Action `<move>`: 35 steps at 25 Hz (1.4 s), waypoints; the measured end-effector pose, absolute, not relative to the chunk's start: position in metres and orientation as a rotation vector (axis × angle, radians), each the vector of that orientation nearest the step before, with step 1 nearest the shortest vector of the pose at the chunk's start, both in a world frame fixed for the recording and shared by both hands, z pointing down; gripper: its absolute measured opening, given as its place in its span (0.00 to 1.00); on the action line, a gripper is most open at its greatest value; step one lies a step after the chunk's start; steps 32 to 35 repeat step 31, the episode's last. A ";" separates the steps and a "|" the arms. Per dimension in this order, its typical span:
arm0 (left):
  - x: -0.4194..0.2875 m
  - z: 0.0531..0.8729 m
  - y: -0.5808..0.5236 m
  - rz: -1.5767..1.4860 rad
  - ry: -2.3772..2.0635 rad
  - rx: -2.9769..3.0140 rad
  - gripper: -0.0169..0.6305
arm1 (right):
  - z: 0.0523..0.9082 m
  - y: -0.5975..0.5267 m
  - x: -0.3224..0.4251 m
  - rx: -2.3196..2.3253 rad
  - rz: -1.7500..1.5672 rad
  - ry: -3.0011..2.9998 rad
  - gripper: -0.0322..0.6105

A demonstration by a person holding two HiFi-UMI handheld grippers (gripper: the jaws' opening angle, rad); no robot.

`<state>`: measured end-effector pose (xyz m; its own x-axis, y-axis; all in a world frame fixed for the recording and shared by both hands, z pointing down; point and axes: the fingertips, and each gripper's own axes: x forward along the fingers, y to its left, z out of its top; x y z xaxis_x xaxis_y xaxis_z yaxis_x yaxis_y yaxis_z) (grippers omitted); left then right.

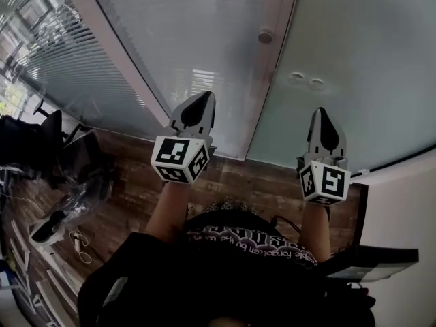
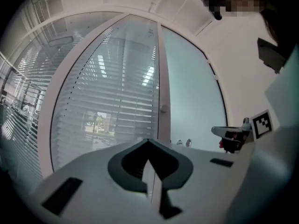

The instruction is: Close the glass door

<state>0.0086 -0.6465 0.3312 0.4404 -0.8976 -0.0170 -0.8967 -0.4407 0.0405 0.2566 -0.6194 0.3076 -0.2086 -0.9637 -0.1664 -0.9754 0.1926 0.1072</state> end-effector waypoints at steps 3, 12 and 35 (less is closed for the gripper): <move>0.011 0.334 -0.640 -0.049 -1.647 2.640 0.02 | 0.309 -0.613 0.257 -1.937 0.284 2.391 0.05; 0.019 0.337 -0.626 -0.043 -1.650 2.631 0.02 | 0.309 -0.605 0.253 -1.919 0.272 2.424 0.05; 0.010 0.337 -0.623 -0.054 -1.677 2.622 0.02 | 0.316 -0.604 0.249 -1.932 0.271 2.436 0.05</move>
